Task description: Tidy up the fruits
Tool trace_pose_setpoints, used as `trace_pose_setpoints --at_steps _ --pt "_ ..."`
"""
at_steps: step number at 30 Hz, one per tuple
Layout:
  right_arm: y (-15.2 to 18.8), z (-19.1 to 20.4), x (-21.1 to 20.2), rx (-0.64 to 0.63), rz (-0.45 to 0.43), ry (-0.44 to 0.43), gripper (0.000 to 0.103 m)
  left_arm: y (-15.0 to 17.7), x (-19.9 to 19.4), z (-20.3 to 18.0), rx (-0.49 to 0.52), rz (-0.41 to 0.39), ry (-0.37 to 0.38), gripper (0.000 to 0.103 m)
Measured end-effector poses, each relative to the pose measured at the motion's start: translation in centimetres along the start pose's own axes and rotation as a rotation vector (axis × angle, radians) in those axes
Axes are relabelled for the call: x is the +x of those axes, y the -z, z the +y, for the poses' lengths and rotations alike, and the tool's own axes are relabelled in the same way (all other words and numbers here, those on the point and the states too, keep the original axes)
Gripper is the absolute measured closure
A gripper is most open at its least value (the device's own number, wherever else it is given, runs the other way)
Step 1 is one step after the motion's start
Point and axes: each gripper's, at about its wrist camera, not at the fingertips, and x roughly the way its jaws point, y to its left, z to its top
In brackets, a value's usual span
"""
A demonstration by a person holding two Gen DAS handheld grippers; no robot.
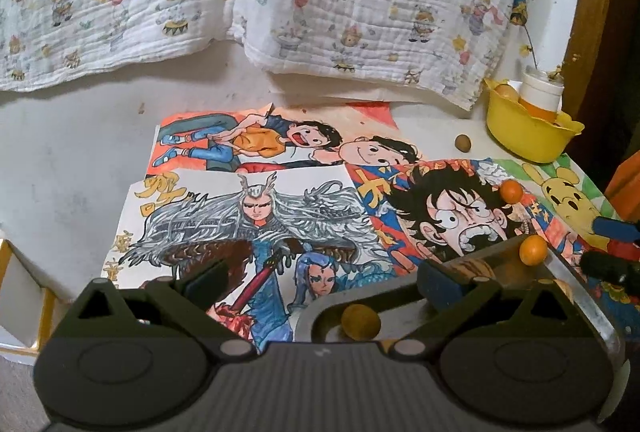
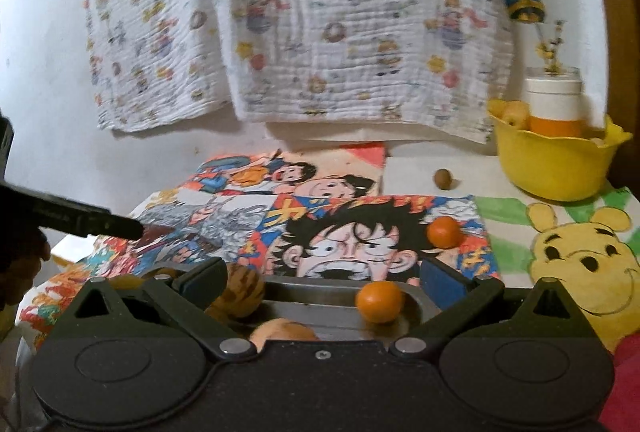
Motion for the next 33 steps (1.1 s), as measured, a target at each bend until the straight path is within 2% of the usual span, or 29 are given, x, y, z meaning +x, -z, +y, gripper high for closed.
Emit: trace_pose_setpoints --at_steps 7,14,23,28,33 --pt "0.0 -1.9 -0.3 0.038 -0.003 0.073 0.001 -0.3 0.8 0.5 -0.008 0.017 -0.009 0.001" --pt "-1.0 -3.6 2.3 0.063 0.022 0.122 0.001 -2.0 2.9 -0.6 0.038 0.038 -0.021 0.001" --pt "-2.6 -5.7 8.4 0.065 0.142 0.208 0.001 -7.4 8.8 -4.2 0.146 -0.013 0.024 0.001" --pt "-3.1 -6.2 10.1 0.042 0.137 0.199 0.001 -10.6 13.0 -7.1 0.220 -0.029 0.062 0.001" --pt "-3.6 -6.2 10.9 0.000 0.117 0.190 0.001 -12.0 15.2 -10.3 0.296 -0.063 0.093 0.001"
